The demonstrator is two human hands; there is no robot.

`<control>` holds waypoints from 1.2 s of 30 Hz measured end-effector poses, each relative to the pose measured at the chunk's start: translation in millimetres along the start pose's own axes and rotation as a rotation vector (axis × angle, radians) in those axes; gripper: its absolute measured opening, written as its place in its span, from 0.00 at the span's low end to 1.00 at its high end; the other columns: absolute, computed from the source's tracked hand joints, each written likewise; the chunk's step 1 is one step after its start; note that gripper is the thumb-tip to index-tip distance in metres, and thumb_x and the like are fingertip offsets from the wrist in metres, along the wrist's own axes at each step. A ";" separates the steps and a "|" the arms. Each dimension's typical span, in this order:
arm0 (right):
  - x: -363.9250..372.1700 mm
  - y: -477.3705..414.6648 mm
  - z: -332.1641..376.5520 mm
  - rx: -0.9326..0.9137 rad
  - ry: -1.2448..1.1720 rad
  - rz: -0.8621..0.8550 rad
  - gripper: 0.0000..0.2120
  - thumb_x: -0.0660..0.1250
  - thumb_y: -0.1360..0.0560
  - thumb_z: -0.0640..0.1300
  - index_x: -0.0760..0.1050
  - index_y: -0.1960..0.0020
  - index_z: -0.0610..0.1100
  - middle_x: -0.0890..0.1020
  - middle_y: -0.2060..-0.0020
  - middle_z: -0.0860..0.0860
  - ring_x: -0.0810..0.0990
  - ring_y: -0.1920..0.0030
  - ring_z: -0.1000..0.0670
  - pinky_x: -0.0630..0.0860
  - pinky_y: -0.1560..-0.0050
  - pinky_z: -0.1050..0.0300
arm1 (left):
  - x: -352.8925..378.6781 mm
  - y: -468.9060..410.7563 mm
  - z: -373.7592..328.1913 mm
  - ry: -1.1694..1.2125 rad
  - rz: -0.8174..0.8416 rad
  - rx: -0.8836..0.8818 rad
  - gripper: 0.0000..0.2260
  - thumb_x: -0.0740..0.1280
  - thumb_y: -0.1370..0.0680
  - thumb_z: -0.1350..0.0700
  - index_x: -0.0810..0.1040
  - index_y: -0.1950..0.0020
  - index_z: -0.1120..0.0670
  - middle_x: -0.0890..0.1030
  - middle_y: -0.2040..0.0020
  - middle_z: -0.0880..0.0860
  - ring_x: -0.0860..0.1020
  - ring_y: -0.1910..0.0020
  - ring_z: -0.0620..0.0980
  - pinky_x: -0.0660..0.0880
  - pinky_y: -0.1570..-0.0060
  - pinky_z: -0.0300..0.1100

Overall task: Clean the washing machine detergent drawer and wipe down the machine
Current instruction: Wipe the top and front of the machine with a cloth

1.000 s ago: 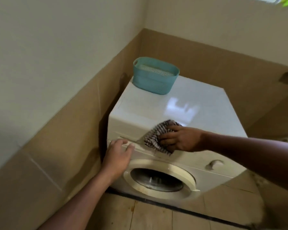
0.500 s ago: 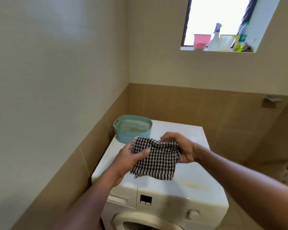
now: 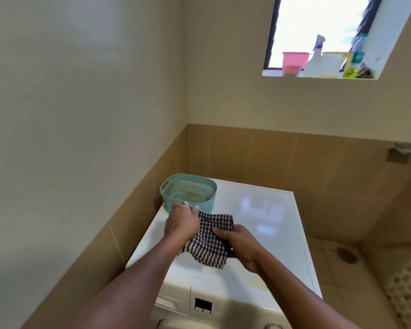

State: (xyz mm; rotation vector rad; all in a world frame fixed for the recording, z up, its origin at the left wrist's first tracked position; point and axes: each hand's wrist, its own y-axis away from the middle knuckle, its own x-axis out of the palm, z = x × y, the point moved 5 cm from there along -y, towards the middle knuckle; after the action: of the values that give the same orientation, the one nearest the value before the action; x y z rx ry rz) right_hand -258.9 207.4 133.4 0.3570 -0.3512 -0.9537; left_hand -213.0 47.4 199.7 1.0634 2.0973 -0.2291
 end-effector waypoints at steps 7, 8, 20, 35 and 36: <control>8.8 -88.0 49.7 0.149 -0.231 -0.126 0.16 0.67 0.23 0.36 0.72 0.37 0.33 0.85 0.46 0.37 0.85 0.50 0.41 0.83 0.57 0.50 | -16.3 -103.5 7.0 0.447 0.516 -0.282 0.07 0.66 0.20 0.61 0.75 0.44 0.62 0.84 0.53 0.60 0.84 0.57 0.57 0.82 0.51 0.49; 9.9 -99.9 63.3 0.142 -0.218 -0.127 0.17 0.67 0.24 0.33 0.72 0.36 0.33 0.84 0.45 0.37 0.85 0.50 0.41 0.83 0.59 0.50 | -24.4 -121.8 7.2 0.481 0.527 -0.288 0.07 0.66 0.21 0.63 0.74 0.44 0.63 0.84 0.51 0.61 0.84 0.56 0.57 0.82 0.53 0.48; 37.3 -255.3 100.8 -0.040 0.687 -0.514 0.21 0.67 0.22 0.35 0.66 0.32 0.45 0.76 0.35 0.46 0.77 0.36 0.44 0.79 0.38 0.48 | 3.7 -313.0 3.0 -0.086 0.382 0.214 0.17 0.68 0.25 0.68 0.71 0.43 0.50 0.77 0.50 0.52 0.76 0.61 0.46 0.68 0.74 0.35; 41.8 -290.8 58.1 0.188 1.417 -0.266 0.14 0.68 0.26 0.33 0.79 0.41 0.36 0.83 0.44 0.40 0.82 0.43 0.40 0.80 0.47 0.47 | 81.6 -315.2 38.7 -0.795 0.603 0.533 0.16 0.63 0.22 0.65 0.80 0.36 0.56 0.81 0.38 0.57 0.79 0.40 0.57 0.77 0.39 0.50; 44.3 -288.0 61.1 0.165 1.439 -0.284 0.13 0.69 0.27 0.33 0.79 0.43 0.36 0.84 0.45 0.41 0.83 0.45 0.40 0.80 0.48 0.47 | 78.2 -311.9 35.5 -0.843 0.562 0.558 0.13 0.64 0.21 0.63 0.81 0.39 0.56 0.82 0.40 0.57 0.80 0.42 0.56 0.79 0.40 0.50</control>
State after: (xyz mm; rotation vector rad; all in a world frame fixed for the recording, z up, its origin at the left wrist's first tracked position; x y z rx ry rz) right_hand -470.5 9.2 65.6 1.1480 0.9612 -0.7273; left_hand -456.6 -119.7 67.7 1.4887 0.9476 -0.8414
